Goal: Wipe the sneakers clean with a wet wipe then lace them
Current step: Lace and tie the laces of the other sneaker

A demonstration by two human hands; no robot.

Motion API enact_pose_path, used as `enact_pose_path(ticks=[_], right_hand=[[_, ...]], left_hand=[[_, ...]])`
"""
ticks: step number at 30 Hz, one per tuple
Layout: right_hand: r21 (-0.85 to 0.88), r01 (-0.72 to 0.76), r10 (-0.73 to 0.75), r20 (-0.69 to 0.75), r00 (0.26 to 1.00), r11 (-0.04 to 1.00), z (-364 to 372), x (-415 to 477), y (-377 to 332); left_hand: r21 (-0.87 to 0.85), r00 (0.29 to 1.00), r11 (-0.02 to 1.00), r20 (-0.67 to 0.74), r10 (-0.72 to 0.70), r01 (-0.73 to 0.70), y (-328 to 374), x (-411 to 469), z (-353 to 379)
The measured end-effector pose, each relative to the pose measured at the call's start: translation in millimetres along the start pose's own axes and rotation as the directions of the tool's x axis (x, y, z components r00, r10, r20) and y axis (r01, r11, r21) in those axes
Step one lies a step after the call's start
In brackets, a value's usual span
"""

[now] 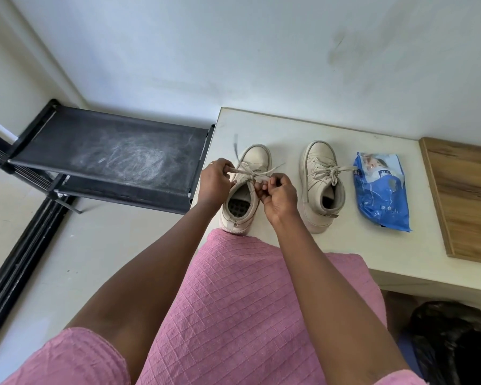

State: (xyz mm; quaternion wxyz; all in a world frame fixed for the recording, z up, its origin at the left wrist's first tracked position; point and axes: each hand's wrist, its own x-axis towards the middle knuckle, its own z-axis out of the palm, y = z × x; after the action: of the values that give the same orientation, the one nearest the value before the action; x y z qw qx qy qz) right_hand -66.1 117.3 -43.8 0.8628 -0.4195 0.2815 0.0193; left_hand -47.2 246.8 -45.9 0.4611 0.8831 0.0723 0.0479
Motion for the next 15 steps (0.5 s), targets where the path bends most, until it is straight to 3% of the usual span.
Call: enact_pose_path(ticks=[8, 15], right_hand=[[0.17, -0.016, 0.032, -0.096, 0.995, 0.985, 2.1, -0.5, 4.6], [0.194, -0.034, 0.062, -0.143, 0.988, 0.98, 5.1, -4.5, 3.8]], left_hand=[[-0.046, 0.997, 0.996, -0.005, -0.072, 0.072, -2.5, -3.6, 3.4], [-0.17, 0.961, 0.946, 0.036, -0.273, 0.275, -6.1, -5.9, 7.2]])
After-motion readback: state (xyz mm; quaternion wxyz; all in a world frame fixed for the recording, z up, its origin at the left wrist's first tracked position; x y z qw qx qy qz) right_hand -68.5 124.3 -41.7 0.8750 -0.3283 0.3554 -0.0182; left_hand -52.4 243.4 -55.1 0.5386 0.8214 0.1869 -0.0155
